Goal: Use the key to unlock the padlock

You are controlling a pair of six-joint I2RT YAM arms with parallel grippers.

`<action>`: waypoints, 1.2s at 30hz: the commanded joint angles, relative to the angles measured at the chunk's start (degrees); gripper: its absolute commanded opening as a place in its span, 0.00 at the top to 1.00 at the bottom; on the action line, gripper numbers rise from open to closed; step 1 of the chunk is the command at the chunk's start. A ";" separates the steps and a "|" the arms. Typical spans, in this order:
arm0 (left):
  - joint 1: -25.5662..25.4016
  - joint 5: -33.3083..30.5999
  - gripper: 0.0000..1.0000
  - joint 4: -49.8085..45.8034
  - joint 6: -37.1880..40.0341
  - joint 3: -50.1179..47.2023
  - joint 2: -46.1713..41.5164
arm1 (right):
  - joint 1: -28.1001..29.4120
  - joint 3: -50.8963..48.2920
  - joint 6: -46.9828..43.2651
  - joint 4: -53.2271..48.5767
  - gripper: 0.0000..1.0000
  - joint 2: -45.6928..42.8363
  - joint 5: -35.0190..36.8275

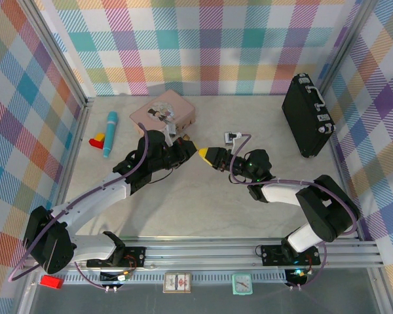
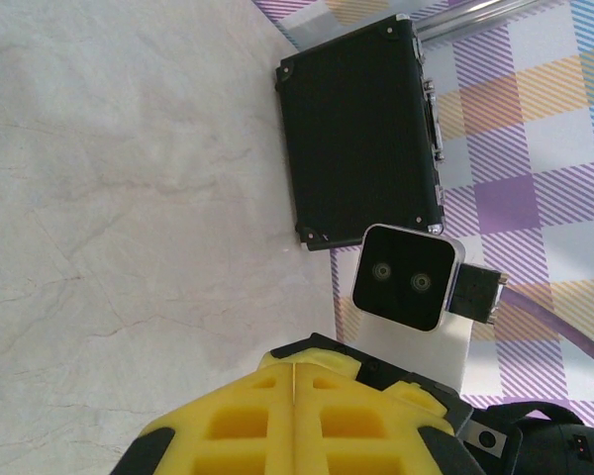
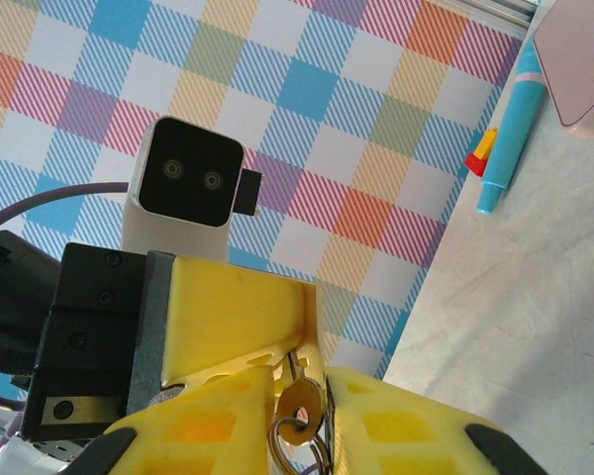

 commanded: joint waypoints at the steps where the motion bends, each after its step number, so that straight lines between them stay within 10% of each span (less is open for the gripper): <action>1: -0.27 -0.60 1.00 0.23 0.42 0.43 -1.39 | 0.19 1.13 0.82 0.99 0.80 0.12 -0.43; 36: -0.20 -3.67 1.00 3.05 0.68 -2.40 -2.15 | 2.74 0.45 7.16 -7.07 0.90 -1.73 7.06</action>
